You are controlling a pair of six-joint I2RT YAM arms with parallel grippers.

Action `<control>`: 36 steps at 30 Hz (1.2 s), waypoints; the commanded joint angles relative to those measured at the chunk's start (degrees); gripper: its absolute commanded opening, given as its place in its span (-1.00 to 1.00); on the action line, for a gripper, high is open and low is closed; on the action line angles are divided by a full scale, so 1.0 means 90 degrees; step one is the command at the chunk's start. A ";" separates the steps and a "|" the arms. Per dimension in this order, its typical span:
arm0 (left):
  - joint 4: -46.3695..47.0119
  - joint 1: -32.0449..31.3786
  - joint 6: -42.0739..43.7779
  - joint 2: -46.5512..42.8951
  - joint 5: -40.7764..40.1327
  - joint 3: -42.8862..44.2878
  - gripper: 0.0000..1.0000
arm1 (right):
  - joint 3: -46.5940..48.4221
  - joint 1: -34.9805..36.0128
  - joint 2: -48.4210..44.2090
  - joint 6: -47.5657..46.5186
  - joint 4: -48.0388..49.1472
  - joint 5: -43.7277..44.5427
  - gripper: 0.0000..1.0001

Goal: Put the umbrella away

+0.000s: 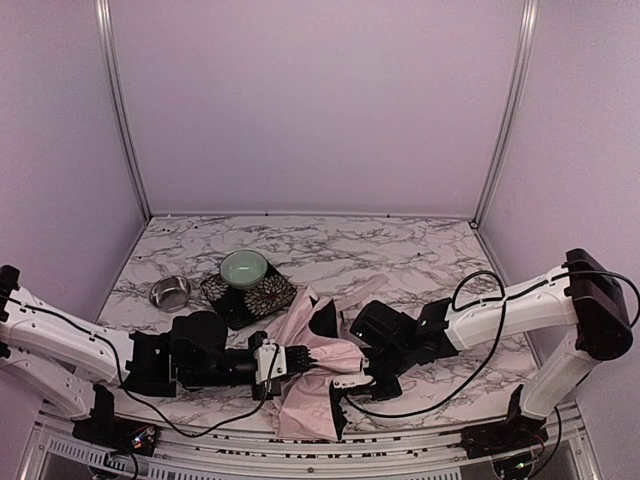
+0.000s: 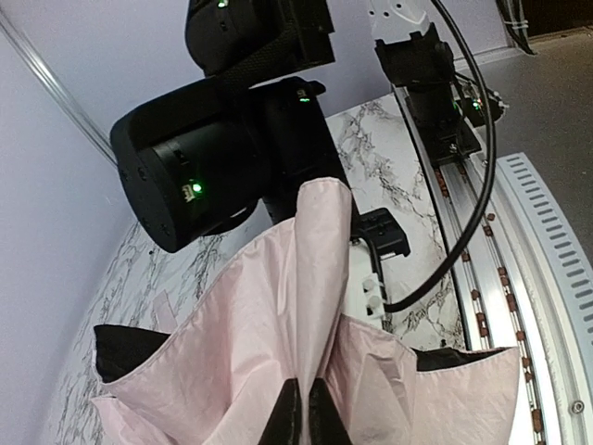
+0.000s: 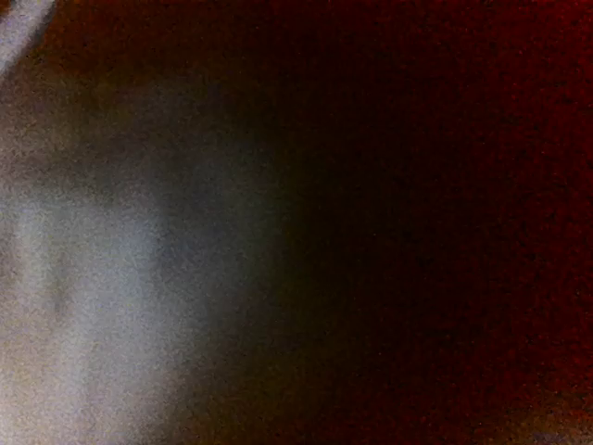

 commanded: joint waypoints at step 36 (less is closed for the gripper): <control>-0.0563 0.2252 -0.2253 0.2300 -0.0204 0.0625 -1.00 | -0.0776 0.0920 -0.0749 0.0319 0.1212 0.1471 -1.00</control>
